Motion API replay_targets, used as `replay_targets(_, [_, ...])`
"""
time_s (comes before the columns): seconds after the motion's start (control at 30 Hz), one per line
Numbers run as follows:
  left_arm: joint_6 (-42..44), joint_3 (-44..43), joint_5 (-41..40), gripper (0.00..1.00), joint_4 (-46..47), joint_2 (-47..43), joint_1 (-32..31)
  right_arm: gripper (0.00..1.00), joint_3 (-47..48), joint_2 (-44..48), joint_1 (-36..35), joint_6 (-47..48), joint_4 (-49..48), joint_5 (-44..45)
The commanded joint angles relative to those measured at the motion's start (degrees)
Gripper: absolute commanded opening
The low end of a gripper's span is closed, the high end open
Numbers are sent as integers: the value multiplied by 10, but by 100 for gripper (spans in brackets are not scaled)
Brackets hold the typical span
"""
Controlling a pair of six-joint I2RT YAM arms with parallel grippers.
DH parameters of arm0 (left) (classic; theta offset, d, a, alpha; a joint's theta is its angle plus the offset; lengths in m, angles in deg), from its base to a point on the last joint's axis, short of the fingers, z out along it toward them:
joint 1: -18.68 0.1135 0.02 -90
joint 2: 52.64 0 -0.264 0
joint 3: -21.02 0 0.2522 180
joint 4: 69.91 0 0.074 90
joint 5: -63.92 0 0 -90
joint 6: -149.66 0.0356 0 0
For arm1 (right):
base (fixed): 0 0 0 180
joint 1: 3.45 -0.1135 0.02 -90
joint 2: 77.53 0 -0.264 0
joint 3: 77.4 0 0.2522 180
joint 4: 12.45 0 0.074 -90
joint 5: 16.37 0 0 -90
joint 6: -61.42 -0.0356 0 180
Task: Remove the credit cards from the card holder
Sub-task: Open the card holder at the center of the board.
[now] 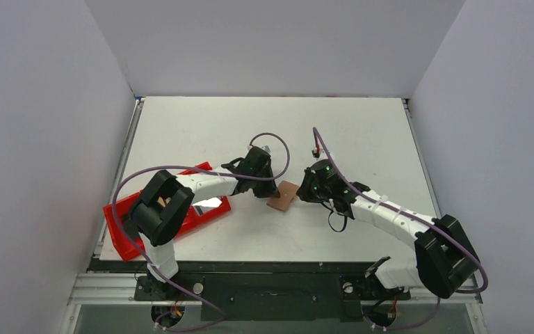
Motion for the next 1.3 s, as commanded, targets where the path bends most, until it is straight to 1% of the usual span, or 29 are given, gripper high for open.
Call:
replay_targets(0.0, [40,-29,-44,4,-82,-42,-1,0,39,46,6,3,8,22])
replay_targets(0.27, [59,-22,-72,15,-121,-103,17,0,90,55,6,11,36,12])
replay_targets(0.53, [66,-8,-77,18,-128,-136,22,0,115,26,4,9,41,-15])
replay_targets(0.73, [70,-8,-74,18,-118,-129,23,0,106,27,18,14,79,20])
replay_targets(0.93, [75,-19,-54,18,-114,-112,22,0,49,25,81,12,122,67])
replay_targets(1.03, [79,-31,-46,18,-115,-92,17,0,20,11,96,12,125,79])
replay_targets(1.27, [86,-75,-32,19,-126,-44,2,0,0,-42,106,9,106,84])
